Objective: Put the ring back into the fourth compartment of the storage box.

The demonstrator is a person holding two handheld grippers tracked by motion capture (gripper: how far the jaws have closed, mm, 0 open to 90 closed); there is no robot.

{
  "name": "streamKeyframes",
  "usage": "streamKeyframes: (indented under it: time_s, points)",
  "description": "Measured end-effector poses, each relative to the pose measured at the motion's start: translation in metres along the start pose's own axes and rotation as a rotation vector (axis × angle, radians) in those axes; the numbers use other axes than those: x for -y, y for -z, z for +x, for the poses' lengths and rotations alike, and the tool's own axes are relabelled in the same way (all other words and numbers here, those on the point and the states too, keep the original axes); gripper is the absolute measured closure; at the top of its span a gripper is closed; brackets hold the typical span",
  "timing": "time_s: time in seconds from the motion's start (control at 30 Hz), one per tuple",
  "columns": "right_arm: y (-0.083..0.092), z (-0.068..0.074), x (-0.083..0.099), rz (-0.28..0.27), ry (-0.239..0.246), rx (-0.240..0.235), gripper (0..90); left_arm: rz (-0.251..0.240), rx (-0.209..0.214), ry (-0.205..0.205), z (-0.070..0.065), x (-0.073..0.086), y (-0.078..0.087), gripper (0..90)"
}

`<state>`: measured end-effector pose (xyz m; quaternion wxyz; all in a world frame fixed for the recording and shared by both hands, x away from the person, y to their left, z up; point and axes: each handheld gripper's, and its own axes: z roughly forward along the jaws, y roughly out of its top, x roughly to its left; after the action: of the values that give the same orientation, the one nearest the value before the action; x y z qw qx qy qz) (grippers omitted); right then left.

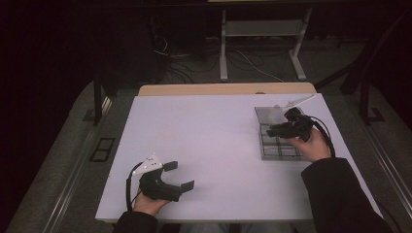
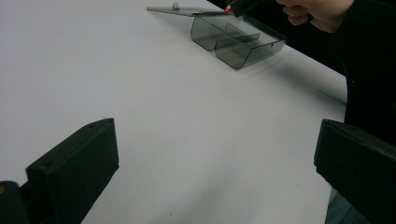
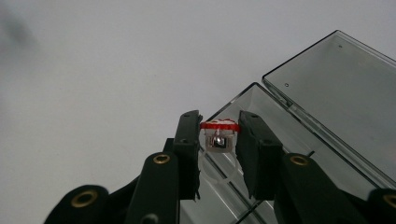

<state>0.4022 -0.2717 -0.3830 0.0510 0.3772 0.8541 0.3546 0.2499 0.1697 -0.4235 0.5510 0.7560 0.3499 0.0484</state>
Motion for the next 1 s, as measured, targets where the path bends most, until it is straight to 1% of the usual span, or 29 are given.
streamKeyframes:
  time_s: [0.47,1.0]
  points:
    - [-0.014,-0.016,0.002,-0.004,-0.024,0.003,68.4,0.003,0.002,-0.002,0.000,0.000,-0.001,0.0]
    - [-0.033,-0.030,0.008,0.013,-0.058,0.001,67.9,0.009,0.004,-0.007,0.001,0.000,-0.001,0.0]
